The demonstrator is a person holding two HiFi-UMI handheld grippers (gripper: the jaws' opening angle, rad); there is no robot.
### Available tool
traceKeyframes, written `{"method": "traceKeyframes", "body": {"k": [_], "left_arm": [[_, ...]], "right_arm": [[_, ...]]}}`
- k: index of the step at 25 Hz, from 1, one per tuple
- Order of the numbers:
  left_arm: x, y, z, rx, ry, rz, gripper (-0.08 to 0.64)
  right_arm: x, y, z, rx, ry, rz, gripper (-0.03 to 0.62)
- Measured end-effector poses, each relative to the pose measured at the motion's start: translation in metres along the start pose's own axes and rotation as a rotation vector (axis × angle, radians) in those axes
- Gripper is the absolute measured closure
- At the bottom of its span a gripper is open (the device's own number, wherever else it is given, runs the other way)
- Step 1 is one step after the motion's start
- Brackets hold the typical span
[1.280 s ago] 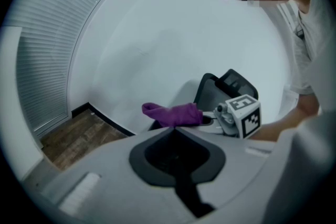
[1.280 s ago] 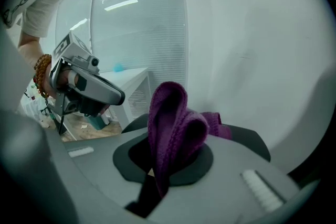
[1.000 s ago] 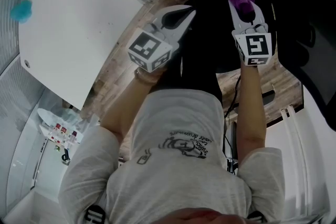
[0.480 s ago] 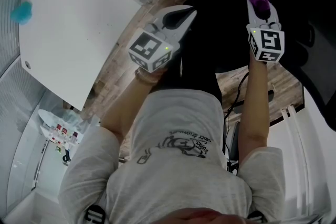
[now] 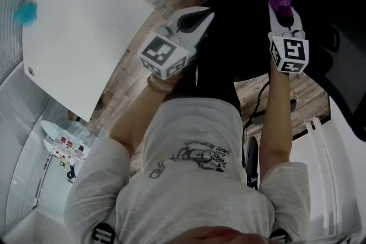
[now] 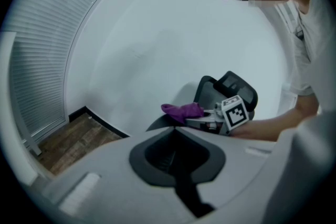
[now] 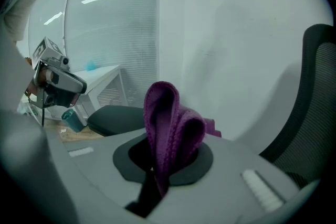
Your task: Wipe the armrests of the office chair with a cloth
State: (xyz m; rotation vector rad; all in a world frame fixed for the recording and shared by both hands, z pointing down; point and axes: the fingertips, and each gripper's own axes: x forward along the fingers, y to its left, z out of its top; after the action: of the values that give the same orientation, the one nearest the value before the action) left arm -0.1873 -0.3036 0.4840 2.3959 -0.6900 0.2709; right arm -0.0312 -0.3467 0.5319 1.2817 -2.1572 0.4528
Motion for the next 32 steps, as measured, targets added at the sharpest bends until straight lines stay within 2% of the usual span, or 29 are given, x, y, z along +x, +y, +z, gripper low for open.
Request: {"method": "traceKeyframes", "body": {"k": [10, 17, 23, 32], "left_arm": [[-0.003, -0.016, 0.036, 0.039, -0.029, -0.014, 0.560], [-0.011, -0.037, 0.075, 0.084, -0.048, -0.024, 0.560], [-0.026, -0.060, 0.109, 0.104, -0.087, -0.031, 0.560], [-0.058, -0.105, 0.175, 0.178, -0.157, -0.051, 0.560]], "right_arm": [[-0.033, 0.008, 0.038, 0.030, -0.068, 0.012, 0.566], [-0.067, 0.014, 0.072, 0.036, -0.114, 0.017, 0.566], [-0.102, 0.030, 0.110, 0.033, -0.165, 0.047, 0.565], [-0.164, 0.064, 0.179, 0.041, -0.284, 0.092, 0.565]]}}
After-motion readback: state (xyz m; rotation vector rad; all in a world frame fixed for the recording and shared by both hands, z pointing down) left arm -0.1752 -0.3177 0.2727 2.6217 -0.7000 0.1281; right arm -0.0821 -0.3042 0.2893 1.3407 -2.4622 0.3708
